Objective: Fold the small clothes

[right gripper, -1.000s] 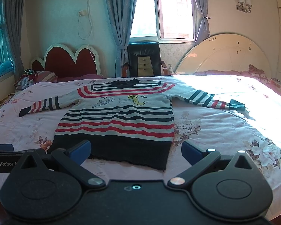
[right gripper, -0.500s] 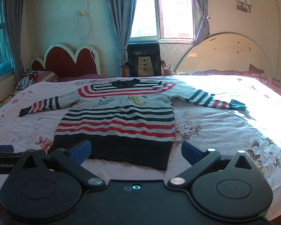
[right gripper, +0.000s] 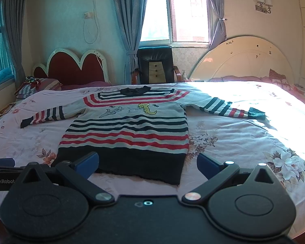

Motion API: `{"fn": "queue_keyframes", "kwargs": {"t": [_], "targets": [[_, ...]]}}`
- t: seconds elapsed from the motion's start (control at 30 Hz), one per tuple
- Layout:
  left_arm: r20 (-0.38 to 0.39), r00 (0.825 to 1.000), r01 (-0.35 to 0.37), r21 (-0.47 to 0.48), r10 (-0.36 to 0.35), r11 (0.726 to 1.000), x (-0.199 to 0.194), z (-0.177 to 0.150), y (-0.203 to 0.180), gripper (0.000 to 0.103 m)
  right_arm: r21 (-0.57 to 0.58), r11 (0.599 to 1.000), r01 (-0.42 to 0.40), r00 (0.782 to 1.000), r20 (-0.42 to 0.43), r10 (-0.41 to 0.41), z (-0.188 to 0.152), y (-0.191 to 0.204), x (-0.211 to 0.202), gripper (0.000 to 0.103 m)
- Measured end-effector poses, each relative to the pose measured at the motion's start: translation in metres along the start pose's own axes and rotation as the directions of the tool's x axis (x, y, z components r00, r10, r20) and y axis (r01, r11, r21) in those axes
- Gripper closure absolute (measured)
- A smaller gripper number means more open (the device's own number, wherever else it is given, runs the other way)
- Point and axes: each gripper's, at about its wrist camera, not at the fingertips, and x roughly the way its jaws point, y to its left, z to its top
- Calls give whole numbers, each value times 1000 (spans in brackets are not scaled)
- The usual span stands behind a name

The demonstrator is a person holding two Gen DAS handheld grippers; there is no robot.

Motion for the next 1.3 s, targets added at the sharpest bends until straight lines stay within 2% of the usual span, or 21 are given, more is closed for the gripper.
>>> {"fn": "queue_keyframes", "kwargs": {"t": [1.07,1.17,1.3], "targets": [[0,1000,2,5,-2,1000,0,1,4,0,-1,1000,-3,1000,-1,3,0,3,0,1],[-12,1000,16,-11,-16,1000,6,0,6,0,12,1000,-1,1000,-8,1,-1,0,3,1],[3,1000,-3,-57,3,998,28,14,11,0,66,998,13,1000,0,-13,3,-23,12,1]]}}
